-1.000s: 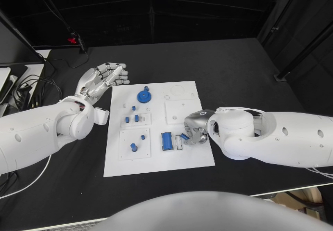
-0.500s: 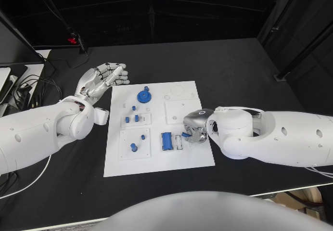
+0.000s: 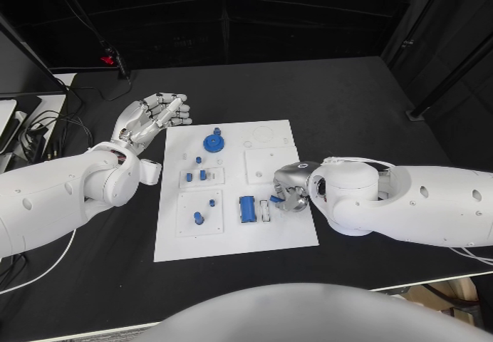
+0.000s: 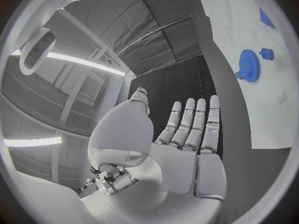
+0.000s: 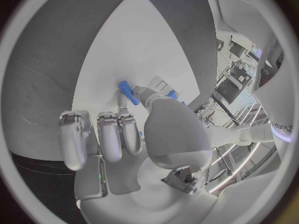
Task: Assemble the parts on the task board
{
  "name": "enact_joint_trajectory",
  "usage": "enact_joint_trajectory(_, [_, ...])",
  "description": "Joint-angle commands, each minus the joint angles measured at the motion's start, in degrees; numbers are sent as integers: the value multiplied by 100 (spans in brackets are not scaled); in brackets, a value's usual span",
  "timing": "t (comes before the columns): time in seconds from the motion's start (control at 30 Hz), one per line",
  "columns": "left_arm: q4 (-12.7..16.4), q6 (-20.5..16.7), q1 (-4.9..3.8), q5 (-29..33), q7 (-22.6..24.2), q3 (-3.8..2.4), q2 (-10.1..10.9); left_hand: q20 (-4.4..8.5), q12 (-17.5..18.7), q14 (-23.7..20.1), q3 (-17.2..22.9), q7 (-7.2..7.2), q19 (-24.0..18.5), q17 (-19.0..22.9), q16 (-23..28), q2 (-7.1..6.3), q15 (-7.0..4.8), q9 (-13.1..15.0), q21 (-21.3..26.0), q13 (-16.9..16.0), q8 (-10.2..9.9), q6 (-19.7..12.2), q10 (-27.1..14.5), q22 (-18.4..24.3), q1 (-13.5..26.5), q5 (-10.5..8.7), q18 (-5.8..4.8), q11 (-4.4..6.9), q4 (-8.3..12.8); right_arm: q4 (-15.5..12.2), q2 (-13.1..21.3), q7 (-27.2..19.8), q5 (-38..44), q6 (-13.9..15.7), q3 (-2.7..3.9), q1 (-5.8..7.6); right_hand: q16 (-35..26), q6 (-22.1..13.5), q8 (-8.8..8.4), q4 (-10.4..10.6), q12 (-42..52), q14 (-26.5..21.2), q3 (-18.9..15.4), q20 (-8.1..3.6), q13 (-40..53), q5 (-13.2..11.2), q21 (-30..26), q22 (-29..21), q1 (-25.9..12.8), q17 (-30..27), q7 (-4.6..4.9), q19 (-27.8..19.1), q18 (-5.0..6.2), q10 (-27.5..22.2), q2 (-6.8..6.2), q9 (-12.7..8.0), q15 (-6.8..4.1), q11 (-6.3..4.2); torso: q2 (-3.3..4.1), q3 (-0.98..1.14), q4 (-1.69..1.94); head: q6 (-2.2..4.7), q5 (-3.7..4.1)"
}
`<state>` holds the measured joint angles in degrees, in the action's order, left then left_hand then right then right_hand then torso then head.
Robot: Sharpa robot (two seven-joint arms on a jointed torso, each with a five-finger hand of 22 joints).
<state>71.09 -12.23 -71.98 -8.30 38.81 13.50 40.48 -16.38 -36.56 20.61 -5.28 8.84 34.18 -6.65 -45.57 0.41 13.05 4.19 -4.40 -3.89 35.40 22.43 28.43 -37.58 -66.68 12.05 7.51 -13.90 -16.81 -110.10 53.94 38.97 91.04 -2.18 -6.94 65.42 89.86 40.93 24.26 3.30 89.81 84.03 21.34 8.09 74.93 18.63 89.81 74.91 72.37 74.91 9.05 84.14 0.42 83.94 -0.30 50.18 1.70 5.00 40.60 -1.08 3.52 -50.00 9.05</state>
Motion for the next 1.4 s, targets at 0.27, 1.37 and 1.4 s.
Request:
enact_joint_trajectory(0.27, [8,61,-7,15,45,-4,11,-9,-24,-21,-31,760,-43,9,-30,58,-4,-10,-3,8,28,-46,-40,9,10,30,-20,-7,4,-22,126,292,-574,783,-36,-37,14,246,-74,-20,19,597,21,-6,1507,17,19,1509,-82,1509,53,586,-42,606,-140,-4531,23,68,1,2,0,0,-2])
enact_joint_trajectory(1.37, [1,64,-6,15,30,-4,12,-9,-31,-20,-37,761,-43,16,-37,64,-5,-12,-4,8,35,-53,-40,11,9,30,-20,-6,4,-141,346,-79,-853,1472,-36,-37,14,499,-186,1,19,597,-42,32,1507,-49,19,1509,-163,1509,77,586,-42,606,-197,-4567,62,91,-5,-5,4,0,-4])
enact_joint_trajectory(1.4, [1,65,-6,15,30,-4,11,-9,-31,-20,-37,761,-43,16,-37,64,-5,-12,-4,8,35,-53,-40,11,9,30,-20,-6,4,-141,348,-80,-861,1477,-36,-37,14,501,-188,3,19,597,-44,32,1507,-50,19,1509,-165,1509,77,586,-42,606,-198,-4568,62,91,-4,-4,5,0,-4])
